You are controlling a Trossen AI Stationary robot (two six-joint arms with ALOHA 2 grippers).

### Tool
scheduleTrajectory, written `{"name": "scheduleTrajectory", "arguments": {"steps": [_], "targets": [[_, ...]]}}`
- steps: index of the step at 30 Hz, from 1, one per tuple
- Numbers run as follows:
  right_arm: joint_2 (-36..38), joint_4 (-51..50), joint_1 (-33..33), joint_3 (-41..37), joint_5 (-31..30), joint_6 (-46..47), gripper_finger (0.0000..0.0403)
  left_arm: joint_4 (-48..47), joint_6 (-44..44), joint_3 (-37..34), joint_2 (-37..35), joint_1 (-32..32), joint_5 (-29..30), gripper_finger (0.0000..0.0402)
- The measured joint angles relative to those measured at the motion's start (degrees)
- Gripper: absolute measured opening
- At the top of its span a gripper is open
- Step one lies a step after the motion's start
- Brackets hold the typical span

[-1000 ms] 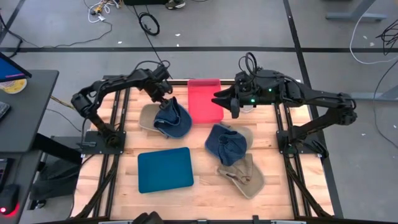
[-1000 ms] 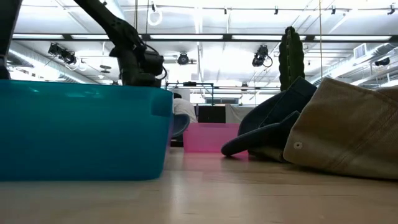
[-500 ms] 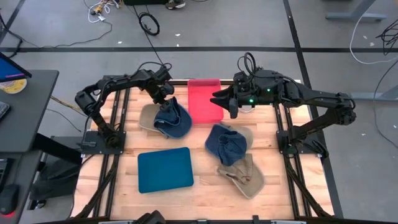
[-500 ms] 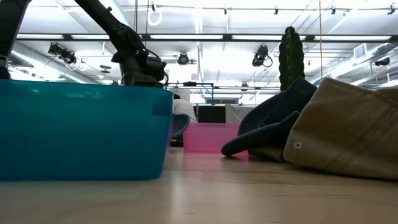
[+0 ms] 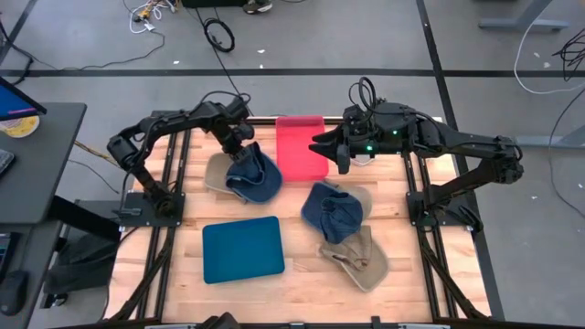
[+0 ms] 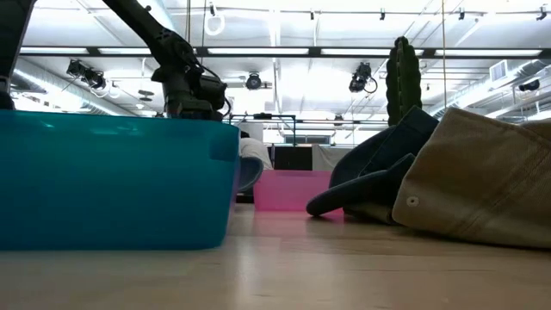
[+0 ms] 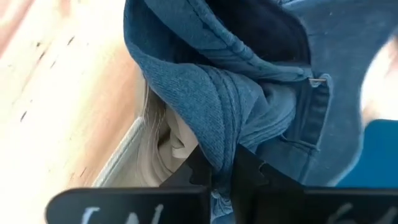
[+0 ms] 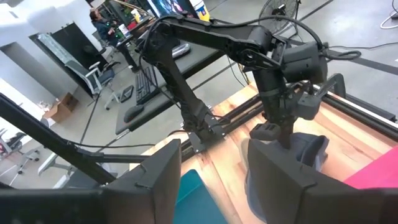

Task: Pick & Place hat
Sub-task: Put the top blue cap into the pink bin

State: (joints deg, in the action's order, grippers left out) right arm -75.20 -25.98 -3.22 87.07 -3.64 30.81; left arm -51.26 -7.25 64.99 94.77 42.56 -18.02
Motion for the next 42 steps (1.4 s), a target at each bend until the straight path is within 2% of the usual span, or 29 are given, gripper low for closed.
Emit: {"name": "scheduleTrajectory", "arguments": {"steps": [9, 16, 23, 28, 33, 42], "targets": [[0.02, 0.00, 0.00, 0.00, 0.02, -1.17, 0.0190, 0.10, 0.32, 0.00, -12.45, -1.32, 1.77, 0.0024], [0.04, 0.11, -0.28, 0.00, 0.04, -1.53, 0.0190, 0.54, -1.21, 0.00, -24.86, -5.60, 7.27, 0.0024], [0.04, 0.17, -1.36, 0.00, 0.16, -1.30, 0.0190, 3.45, -11.07, 0.00, -34.79, -14.85, 17.52, 0.0024], [0.04, 0.21, -1.70, 0.00, 0.31, -0.62, 0.0190, 10.94, -23.49, 0.00, -39.26, -23.72, 24.77, 0.0024], [0.07, 0.28, -2.12, 0.00, 2.21, 1.12, 0.0190, 24.04, -41.03, 0.01, -40.59, -31.63, 25.88, 0.0024], [1.82, 0.19, -2.45, 0.02, 3.99, 9.78, 0.0190, 42.05, -49.26, 7.02, -38.72, -38.90, 29.01, 0.0024]]}}
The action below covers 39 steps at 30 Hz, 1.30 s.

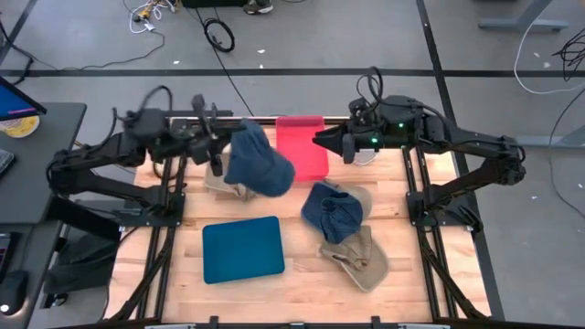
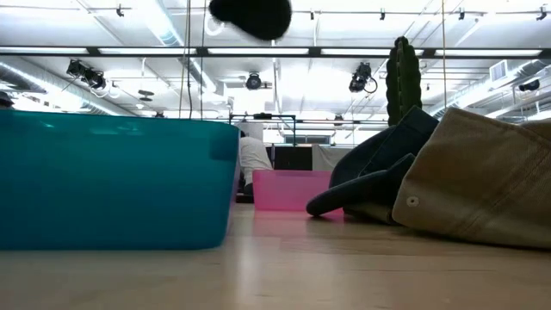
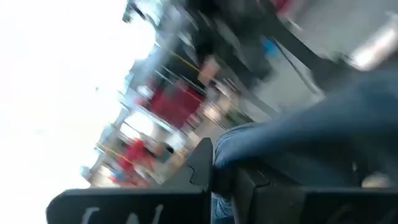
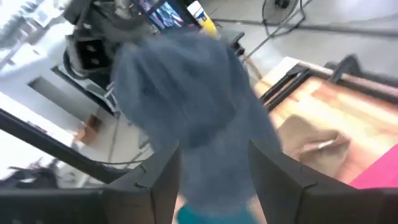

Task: Pick & Place hat
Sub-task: Put the top blue cap into the pink bin

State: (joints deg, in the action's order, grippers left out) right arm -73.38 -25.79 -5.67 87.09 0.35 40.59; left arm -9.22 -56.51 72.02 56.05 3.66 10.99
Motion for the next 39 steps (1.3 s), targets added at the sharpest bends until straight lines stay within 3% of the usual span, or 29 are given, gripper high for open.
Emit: {"name": "scheduleTrajectory", "arguments": {"steps": [10, 24, 39], "targets": [[1.19, 0.46, 0.94, 0.02, 6.81, 10.35, 0.0205, 4.46, -7.56, 4.60, 0.24, -0.70, 0.62, 0.0024], [-4.58, 3.15, 2.21, -0.02, 5.71, 15.09, 0.0336, 15.47, -10.60, 4.71, 2.08, -0.70, -0.69, 0.0024], [-13.41, 21.82, 3.67, -0.04, 6.95, 20.57, 0.0334, 25.85, -13.80, 4.65, 4.33, -0.61, -0.99, 0.0024]]}}
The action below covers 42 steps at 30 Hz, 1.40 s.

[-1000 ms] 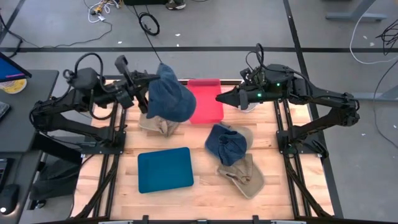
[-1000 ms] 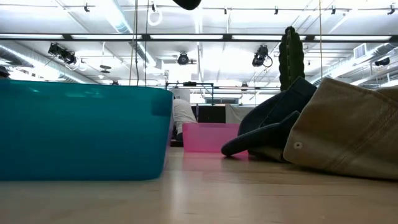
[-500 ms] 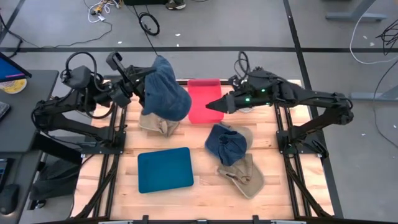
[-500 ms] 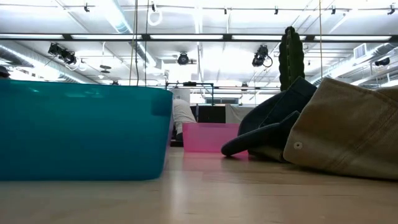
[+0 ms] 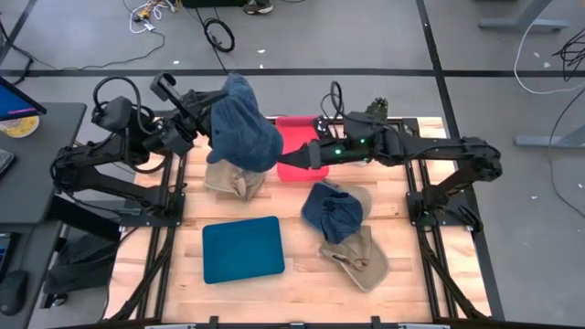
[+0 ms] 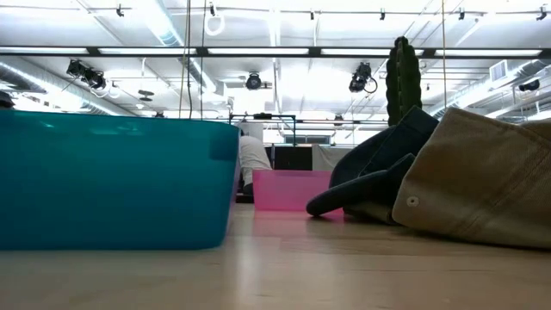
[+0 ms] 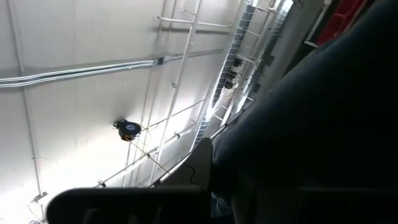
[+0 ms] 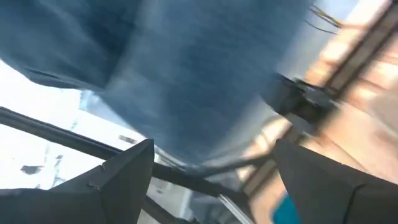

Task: Pick & Place hat
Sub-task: Put the top blue cap into the pink bin

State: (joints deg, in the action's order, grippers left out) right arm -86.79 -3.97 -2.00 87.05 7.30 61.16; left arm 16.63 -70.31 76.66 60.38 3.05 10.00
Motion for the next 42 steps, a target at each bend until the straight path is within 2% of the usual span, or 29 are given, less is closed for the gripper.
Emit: {"name": "scheduleTrajectory", "arguments": {"steps": [6, 10, 15, 24, 36, 39, 42], "targets": [[-2.23, 13.61, -0.05, 0.02, -0.87, 0.75, 0.0334, 0.03, 0.19, 0.00, -0.02, 0.00, 0.00, 0.0024], [-2.58, 16.93, -0.05, 0.02, -1.01, 0.75, 0.0325, -0.10, 0.64, 0.00, -0.02, 0.00, -0.17, 0.0024], [-2.58, 20.01, -0.04, 0.02, -0.95, -0.71, 0.0296, -0.70, 1.48, 0.00, -0.02, 0.00, -0.17, 0.0024], [-2.53, 22.08, -0.04, 0.02, -0.82, -1.02, 0.0199, -1.17, 2.15, 0.00, 0.00, -0.02, -0.17, 0.0024], [-2.50, 22.04, -0.04, 0.02, 1.17, -1.96, 0.0023, -3.57, 2.22, 0.00, 0.00, 0.00, 2.27, 0.0024], [-2.49, 22.10, -0.02, 0.02, 1.39, -3.17, 0.0011, -3.73, 3.26, 0.00, 0.00, 0.00, 2.32, 0.0026], [-2.41, 22.04, -0.02, 0.02, 1.54, -3.24, 0.0013, -3.75, 6.07, 0.00, 0.00, 0.00, 2.45, 0.0053]]}}
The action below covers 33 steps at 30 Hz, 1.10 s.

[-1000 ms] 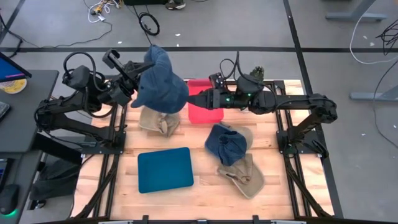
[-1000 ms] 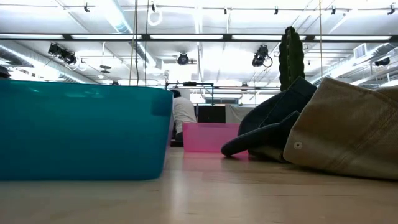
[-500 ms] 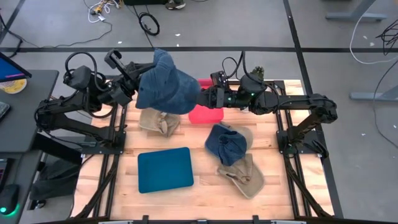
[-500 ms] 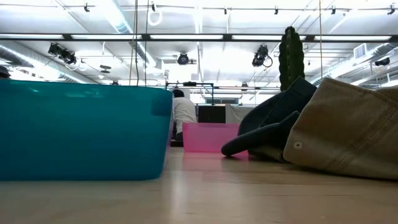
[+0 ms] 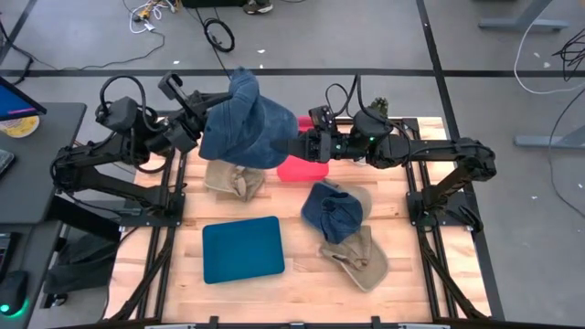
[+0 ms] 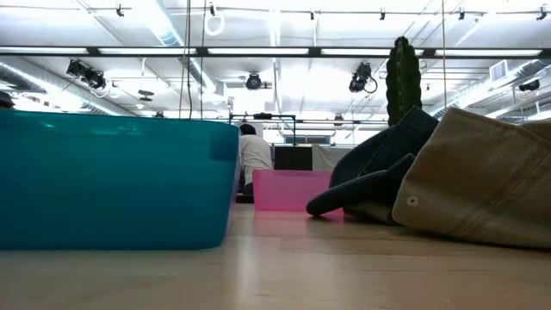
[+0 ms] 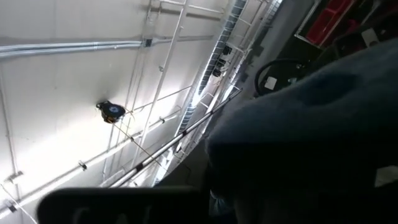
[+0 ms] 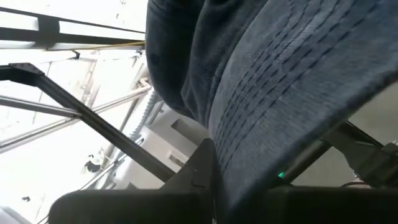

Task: Pick & Place hat
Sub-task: Put the top blue cap into the pink bin

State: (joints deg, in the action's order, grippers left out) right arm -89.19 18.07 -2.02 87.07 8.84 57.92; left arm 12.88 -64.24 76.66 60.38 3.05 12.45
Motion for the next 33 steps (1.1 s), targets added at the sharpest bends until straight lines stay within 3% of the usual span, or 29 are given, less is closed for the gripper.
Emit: {"name": "scheduleTrajectory", "arguments": {"steps": [4, 10, 15, 21, 33], "targets": [[0.34, -0.24, 0.00, 0.00, 0.00, -1.43, 0.0007, 0.02, 5.15, 0.00, 0.00, 0.00, 0.92, 0.0099], [3.34, -4.78, -0.26, 0.00, -1.54, -4.57, 0.0006, 0.10, 14.86, 0.00, 0.00, 0.00, 10.19, 0.0151], [7.46, -12.07, -0.24, 0.02, -5.09, -8.61, 0.0006, 0.03, 19.77, 0.00, -0.04, -0.02, 13.92, 0.0182], [10.45, -16.12, -0.17, 0.02, -7.83, -11.76, 0.0006, -0.27, 23.14, -0.09, 0.39, 0.04, 15.82, 0.0198], [10.49, -17.33, -0.26, 0.02, -7.19, -11.25, 0.0006, 0.01, 26.74, -0.09, 1.52, -0.07, 18.18, 0.0198]]}}
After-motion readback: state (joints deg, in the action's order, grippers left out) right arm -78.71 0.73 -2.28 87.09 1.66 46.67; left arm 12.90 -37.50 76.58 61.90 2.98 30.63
